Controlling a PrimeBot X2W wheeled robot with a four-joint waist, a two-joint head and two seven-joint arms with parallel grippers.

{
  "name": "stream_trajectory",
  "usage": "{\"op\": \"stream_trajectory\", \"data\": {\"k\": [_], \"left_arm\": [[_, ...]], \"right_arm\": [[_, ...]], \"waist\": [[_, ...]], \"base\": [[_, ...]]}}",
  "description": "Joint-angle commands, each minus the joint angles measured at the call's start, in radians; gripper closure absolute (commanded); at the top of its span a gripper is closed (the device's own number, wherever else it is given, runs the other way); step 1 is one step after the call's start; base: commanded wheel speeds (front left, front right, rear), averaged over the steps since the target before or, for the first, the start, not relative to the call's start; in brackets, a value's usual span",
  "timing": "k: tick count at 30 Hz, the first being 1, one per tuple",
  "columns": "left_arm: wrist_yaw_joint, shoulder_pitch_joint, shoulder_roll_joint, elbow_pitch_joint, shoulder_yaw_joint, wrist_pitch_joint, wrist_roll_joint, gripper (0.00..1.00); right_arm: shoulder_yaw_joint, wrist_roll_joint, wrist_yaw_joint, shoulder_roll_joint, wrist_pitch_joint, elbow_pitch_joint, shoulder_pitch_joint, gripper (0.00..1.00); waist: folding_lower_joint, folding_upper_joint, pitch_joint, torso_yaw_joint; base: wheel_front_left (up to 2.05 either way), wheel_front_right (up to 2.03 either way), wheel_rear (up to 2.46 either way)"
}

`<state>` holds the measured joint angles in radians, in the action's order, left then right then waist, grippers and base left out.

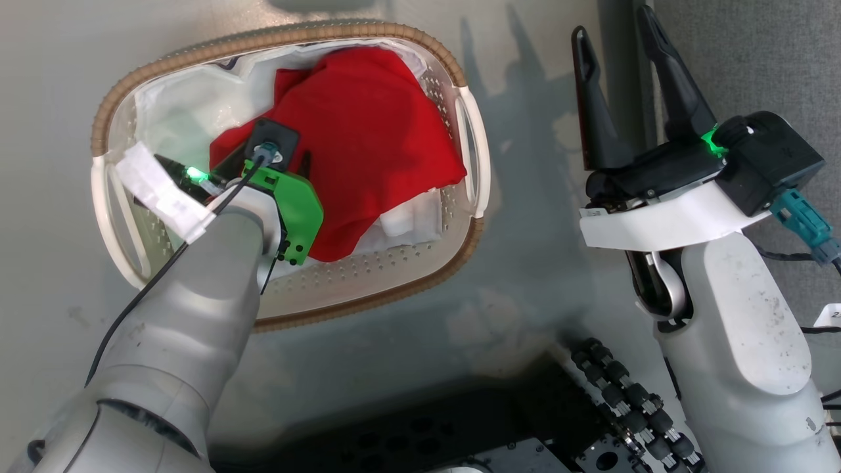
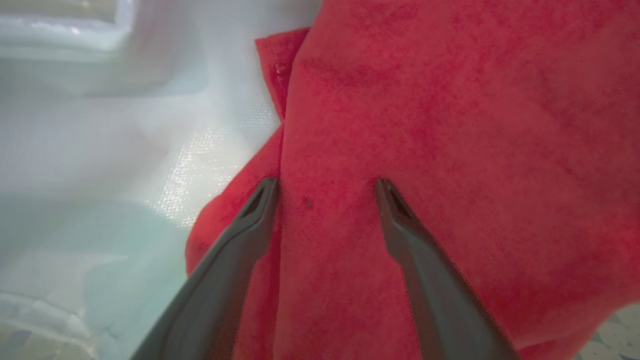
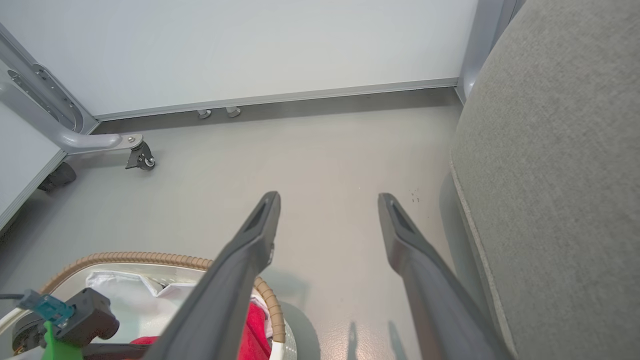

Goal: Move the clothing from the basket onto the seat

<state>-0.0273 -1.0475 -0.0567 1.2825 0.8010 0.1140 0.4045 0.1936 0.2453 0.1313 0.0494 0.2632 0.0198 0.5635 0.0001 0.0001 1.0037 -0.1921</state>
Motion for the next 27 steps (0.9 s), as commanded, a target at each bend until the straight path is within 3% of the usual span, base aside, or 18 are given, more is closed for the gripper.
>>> {"op": "stream_trajectory", "data": {"k": [1,12,13,14,15,27], "left_arm": [[0.008,-0.017,-0.003,0.004,0.013,-0.012,-0.02,0.0],[-0.05,-0.044,0.001,0.006,0.148,-0.094,-0.112,0.0],[-0.061,-0.042,0.001,0.006,0.161,-0.096,-0.12,0.18],[-0.071,-0.037,0.001,0.006,0.17,-0.094,-0.122,0.71],[-0.077,-0.034,0.0,0.007,0.18,-0.093,-0.129,1.0],[-0.101,0.012,-0.003,-0.003,0.204,0.009,-0.087,1.0]], "right_arm": [[0.002,0.007,-0.001,0.003,0.002,0.001,-0.001,0.0],[0.023,0.03,-0.001,0.003,0.002,0.003,0.001,0.0],[0.021,0.032,-0.001,0.003,0.002,0.003,0.003,0.0],[0.019,0.033,-0.001,0.003,0.002,0.005,0.005,0.0],[0.018,0.034,-0.001,0.003,0.002,0.006,0.006,0.0],[0.012,0.044,-0.001,0.003,0.002,0.042,0.003,0.0]], "waist": [[-0.0001,-0.0001,0.003,-0.003],[-0.0001,-0.0001,0.015,-0.019],[-0.0001,-0.0001,0.015,-0.019],[-0.0001,-0.0001,0.015,-0.019],[-0.0001,-0.0001,0.014,-0.019],[-0.0001,-0.0001,-0.077,-0.014]], "base": [[0.0,0.0,0.0],[0.0,0.0,0.0],[0.0,0.0,0.0],[0.0,0.0,0.0],[0.0,0.0,0.0],[0.0,0.0,0.0]]}}
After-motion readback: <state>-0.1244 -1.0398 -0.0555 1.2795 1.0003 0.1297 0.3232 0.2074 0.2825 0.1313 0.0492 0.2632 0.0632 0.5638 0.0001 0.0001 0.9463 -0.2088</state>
